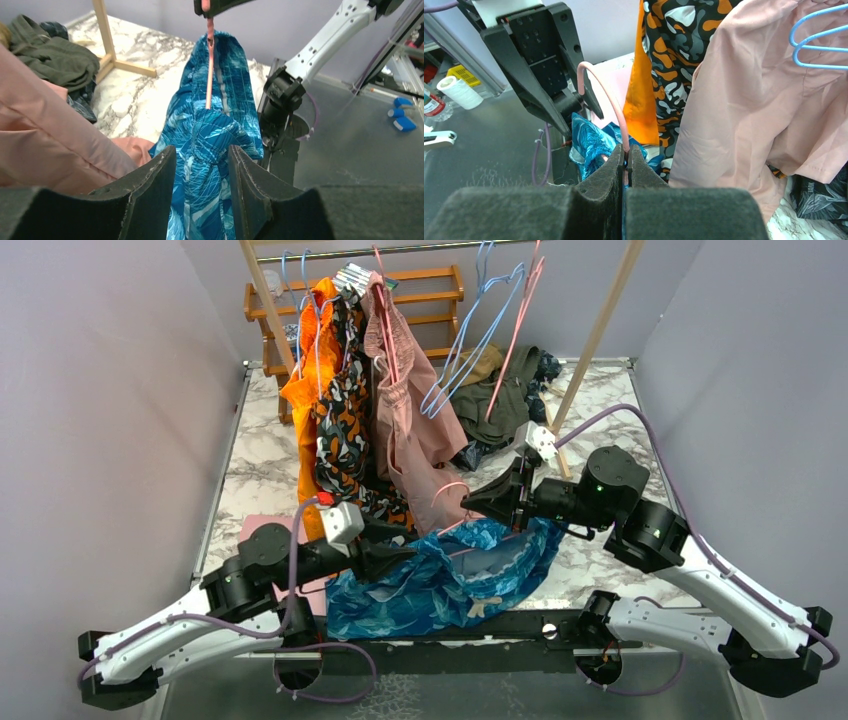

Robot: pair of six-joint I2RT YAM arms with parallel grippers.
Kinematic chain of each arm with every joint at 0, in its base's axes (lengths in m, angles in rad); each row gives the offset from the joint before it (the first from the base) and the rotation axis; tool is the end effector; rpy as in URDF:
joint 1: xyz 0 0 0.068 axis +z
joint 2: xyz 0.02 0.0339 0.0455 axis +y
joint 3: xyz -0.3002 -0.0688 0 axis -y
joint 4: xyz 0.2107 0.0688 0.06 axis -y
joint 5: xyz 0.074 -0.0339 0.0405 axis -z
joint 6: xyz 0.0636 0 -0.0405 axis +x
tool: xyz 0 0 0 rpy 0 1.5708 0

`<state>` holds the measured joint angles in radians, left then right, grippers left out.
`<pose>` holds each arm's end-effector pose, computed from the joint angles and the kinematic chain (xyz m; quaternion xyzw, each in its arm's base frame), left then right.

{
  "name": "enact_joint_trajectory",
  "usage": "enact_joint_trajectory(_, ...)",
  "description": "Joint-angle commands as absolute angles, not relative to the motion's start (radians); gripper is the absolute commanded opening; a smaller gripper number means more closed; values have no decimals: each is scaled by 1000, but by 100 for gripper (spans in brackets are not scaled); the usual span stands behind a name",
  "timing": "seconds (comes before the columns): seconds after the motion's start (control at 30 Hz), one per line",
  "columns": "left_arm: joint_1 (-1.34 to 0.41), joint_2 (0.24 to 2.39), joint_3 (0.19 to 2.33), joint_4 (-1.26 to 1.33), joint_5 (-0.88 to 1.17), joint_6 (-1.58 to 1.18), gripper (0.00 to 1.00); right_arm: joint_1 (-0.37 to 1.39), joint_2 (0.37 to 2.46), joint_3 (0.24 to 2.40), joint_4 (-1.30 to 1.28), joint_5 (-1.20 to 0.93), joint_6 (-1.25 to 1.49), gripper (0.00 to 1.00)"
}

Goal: Place the shorts on the hanger
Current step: Hang the shorts on the hanger.

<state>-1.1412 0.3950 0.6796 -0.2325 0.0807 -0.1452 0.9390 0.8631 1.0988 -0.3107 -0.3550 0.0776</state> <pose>0.0226 -0.0617 0.3529 0.3543 0.5904 -0.4569 0.5632 0.0701 0.1333 0.4391 -0.4104 0.6056 0.4389 0.5218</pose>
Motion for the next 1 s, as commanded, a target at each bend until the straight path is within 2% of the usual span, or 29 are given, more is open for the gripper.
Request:
enact_joint_trajectory(0.0,-1142,470,713,-203,165,-116,46,943,847,1095,-288,-343,84,1)
enact_joint_trajectory(0.23,-1142,536,719,-179,178,-91,42,943,842,1097,-296,-344,83,1)
enact_joint_trajectory(0.53,-1142,530,716,-152,154,-85,19,943,835,1087,-296,-338,77,1)
enact_joint_trajectory(0.97,-1141,444,700,-210,82,-96,20,943,813,1078,-298,-303,65,1)
